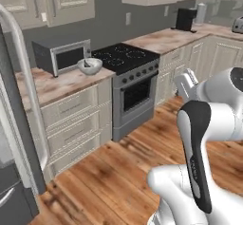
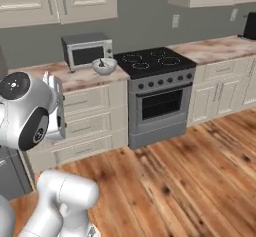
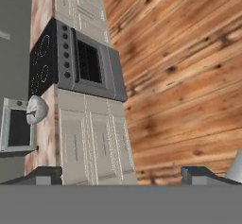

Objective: Place the bowl with the eggplant and avocado on the second highest shelf of the fridge. Place the bowl with the fishs on the top shelf of the fridge.

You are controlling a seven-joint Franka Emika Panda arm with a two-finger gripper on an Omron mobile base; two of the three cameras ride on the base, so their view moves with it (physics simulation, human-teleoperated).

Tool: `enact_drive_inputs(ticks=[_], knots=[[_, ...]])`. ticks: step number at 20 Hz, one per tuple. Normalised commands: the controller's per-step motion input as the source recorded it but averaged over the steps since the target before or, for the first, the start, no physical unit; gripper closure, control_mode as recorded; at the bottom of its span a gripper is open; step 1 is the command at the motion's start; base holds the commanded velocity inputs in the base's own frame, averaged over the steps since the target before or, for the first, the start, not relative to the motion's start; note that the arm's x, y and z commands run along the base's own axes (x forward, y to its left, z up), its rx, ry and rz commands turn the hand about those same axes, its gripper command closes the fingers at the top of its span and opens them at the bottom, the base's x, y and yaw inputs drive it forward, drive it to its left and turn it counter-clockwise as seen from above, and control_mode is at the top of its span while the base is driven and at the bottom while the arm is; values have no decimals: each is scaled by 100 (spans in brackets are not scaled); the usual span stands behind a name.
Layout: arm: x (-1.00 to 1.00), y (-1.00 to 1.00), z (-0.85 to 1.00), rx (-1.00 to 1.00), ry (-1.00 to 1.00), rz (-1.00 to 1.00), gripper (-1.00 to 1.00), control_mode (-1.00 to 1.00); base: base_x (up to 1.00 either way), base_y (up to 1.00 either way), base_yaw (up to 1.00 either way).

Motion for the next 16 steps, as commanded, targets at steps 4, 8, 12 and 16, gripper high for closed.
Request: enact_drive_inputs(ticks=[4, 8, 12, 16], knots=[[0, 0, 0, 0, 0, 0, -100, 100, 100, -44, 26], [0, 0, 0, 0, 0, 0, -100, 100, 100, -21, 50], [0, 0, 0, 0, 0, 0, -100, 100, 100, -31, 47], [0, 0, 0, 0, 0, 0, -100, 100, 100, -68, 35]])
